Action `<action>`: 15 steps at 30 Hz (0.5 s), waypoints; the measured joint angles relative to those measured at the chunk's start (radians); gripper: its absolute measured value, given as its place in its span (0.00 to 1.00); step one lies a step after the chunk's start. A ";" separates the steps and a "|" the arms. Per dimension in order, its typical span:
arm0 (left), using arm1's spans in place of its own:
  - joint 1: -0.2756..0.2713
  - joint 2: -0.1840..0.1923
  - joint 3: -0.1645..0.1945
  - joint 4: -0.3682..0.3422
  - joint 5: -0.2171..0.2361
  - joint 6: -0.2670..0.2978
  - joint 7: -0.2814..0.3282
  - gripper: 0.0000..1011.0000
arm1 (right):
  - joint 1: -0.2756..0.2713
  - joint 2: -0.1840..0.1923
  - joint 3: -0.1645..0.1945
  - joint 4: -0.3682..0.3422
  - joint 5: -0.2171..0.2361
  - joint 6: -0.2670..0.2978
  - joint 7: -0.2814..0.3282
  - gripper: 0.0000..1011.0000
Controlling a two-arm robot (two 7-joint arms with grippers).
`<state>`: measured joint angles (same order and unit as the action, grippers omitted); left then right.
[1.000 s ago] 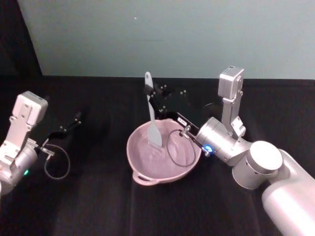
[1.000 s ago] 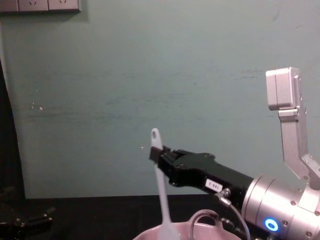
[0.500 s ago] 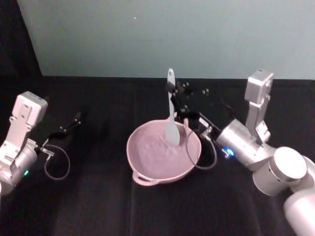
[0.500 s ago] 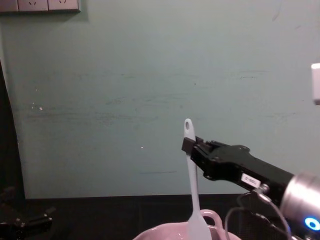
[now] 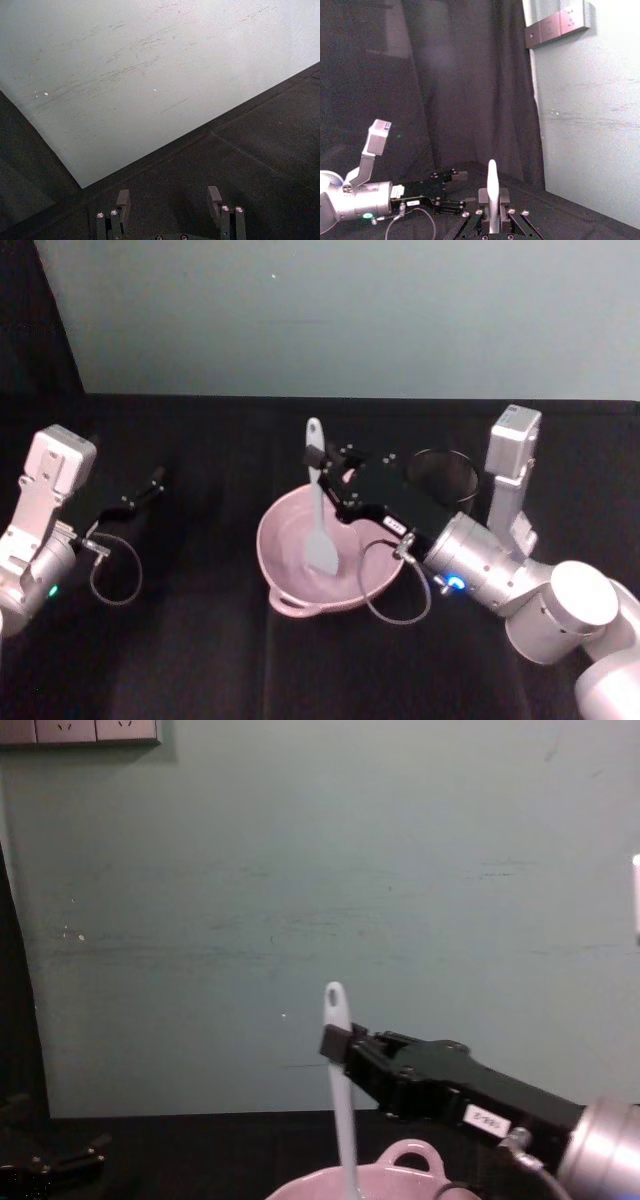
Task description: Use the one hand to pick up the spoon and stir the clear water in the bowl.
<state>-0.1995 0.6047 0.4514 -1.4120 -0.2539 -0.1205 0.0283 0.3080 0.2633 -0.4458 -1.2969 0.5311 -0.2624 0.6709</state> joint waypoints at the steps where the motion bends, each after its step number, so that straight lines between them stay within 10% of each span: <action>1: 0.000 0.000 0.000 0.000 0.000 0.000 0.000 1.00 | 0.009 -0.009 -0.010 0.013 -0.004 -0.009 0.000 0.12; 15: 0.000 0.000 0.000 0.000 0.000 0.000 0.000 1.00 | 0.096 -0.118 -0.007 0.185 -0.098 -0.142 -0.103 0.12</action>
<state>-0.1996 0.6047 0.4514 -1.4120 -0.2539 -0.1205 0.0283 0.4035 0.1449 -0.4531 -1.1119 0.4327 -0.4045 0.5683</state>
